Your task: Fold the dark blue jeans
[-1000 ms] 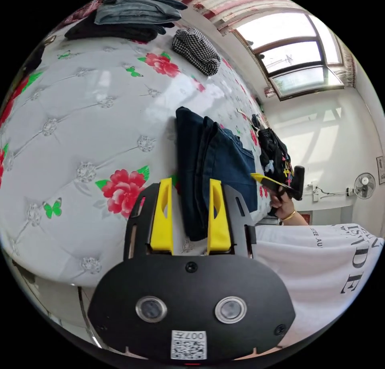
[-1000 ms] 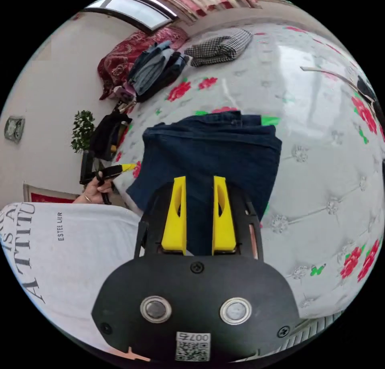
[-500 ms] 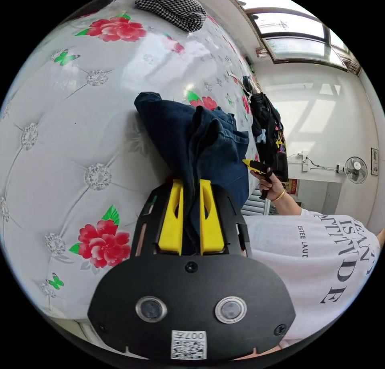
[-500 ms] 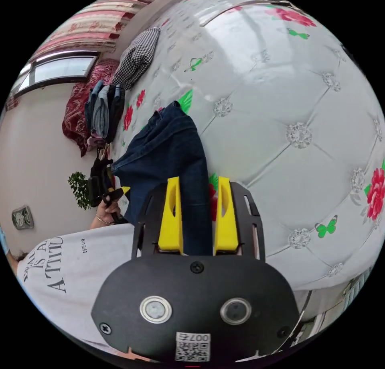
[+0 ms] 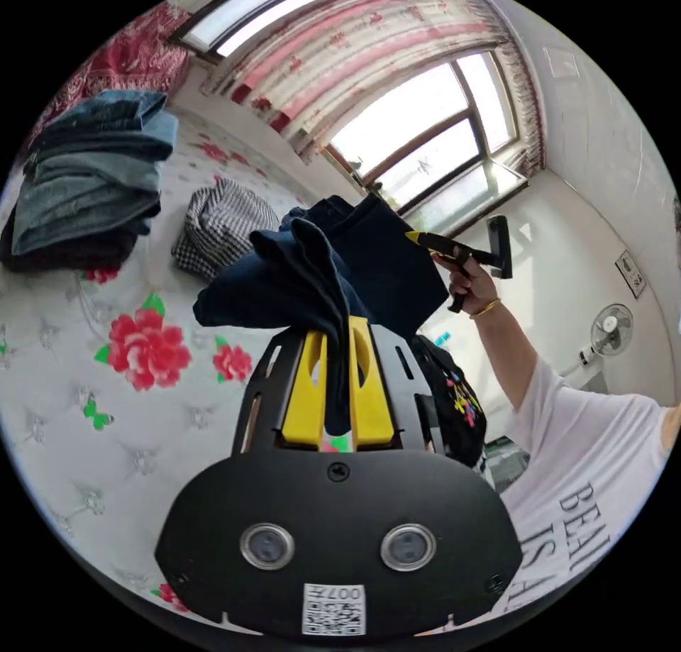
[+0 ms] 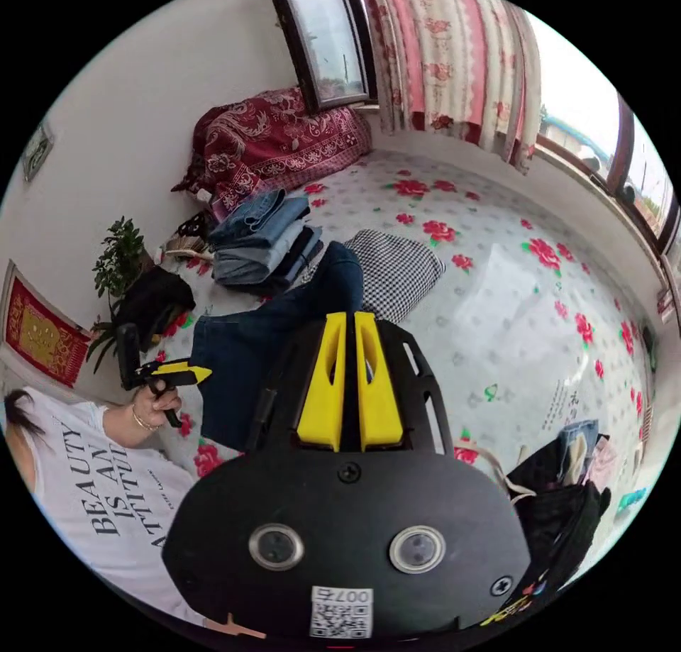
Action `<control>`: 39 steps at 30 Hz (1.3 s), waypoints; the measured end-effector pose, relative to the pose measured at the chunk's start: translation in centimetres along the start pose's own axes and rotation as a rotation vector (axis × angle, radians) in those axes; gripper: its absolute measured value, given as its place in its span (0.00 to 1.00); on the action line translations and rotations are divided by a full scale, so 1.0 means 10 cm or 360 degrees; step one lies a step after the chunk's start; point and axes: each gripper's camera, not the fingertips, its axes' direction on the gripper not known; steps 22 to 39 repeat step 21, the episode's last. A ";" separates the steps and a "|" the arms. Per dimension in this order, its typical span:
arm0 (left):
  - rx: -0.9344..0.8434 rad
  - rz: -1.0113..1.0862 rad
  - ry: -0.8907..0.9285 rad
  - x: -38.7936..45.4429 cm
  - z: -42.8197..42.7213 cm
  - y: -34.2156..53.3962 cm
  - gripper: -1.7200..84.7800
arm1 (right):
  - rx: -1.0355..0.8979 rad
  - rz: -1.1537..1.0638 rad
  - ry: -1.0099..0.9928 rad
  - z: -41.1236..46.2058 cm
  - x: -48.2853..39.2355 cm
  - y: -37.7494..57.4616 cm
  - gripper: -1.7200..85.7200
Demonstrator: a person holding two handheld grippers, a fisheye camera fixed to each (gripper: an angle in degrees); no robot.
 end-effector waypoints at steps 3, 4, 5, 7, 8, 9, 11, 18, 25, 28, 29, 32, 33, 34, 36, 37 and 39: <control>-0.0009 -0.0109 -0.0251 -0.18 0.61 -0.45 0.10 | 0.0054 0.0063 0.0139 0.18 0.21 -0.98 0.03; -0.0127 -0.0174 -0.0364 -0.30 0.83 -0.51 0.11 | 0.0048 0.0104 0.0170 0.26 0.25 -1.10 0.04; -0.0174 -0.0187 -0.0413 -0.35 0.91 -0.50 0.11 | 0.0025 0.0159 0.0154 0.43 0.32 -1.21 0.04; -0.0275 -0.0197 -0.0544 -0.52 1.03 -0.18 0.11 | 0.0023 0.0192 0.0003 0.74 0.32 -1.09 0.04; -0.0330 -0.0153 -0.0578 -0.56 1.03 0.10 0.11 | -0.0001 0.0186 -0.0125 0.99 0.27 -0.84 0.04; -0.0376 -0.0116 -0.0598 -0.56 1.02 0.25 0.11 | -0.0070 0.0181 -0.0202 1.27 0.19 -0.46 0.04; -0.0660 0.0035 -0.0754 -0.45 0.99 0.97 0.11 | -0.0266 0.0154 -0.0221 1.73 0.04 0.32 0.04; -0.1364 0.0487 -0.1029 0.49 0.99 2.55 0.08 | -0.0938 -0.0017 0.0015 1.74 -0.80 3.59 0.02; -0.1466 0.0666 -0.1035 0.88 1.41 2.78 0.07 | -0.1002 -0.0109 0.0277 1.45 -1.07 4.17 0.02; -0.1466 0.0666 -0.1035 0.88 1.41 2.78 0.07 | -0.1002 -0.0109 0.0277 1.45 -1.07 4.17 0.02; -0.1466 0.0666 -0.1035 0.88 1.41 2.78 0.07 | -0.1002 -0.0109 0.0277 1.45 -1.07 4.17 0.02; -0.1466 0.0666 -0.1035 0.88 1.41 2.78 0.07 | -0.1002 -0.0109 0.0277 1.45 -1.07 4.17 0.02; -0.1466 0.0666 -0.1035 0.88 1.41 2.78 0.07 | -0.1002 -0.0109 0.0277 1.45 -1.07 4.17 0.02; -0.1466 0.0666 -0.1035 0.88 1.41 2.78 0.07 | -0.1002 -0.0109 0.0277 1.45 -1.07 4.17 0.02; -0.1466 0.0666 -0.1035 0.88 1.41 2.78 0.07 | -0.1002 -0.0109 0.0277 1.45 -1.07 4.17 0.02; -0.1466 0.0666 -0.1035 0.88 1.41 2.78 0.07 | -0.1002 -0.0109 0.0277 1.45 -1.07 4.17 0.02; -0.1466 0.0666 -0.1035 0.88 1.41 2.78 0.07 | -0.1002 -0.0109 0.0277 1.45 -1.07 4.17 0.02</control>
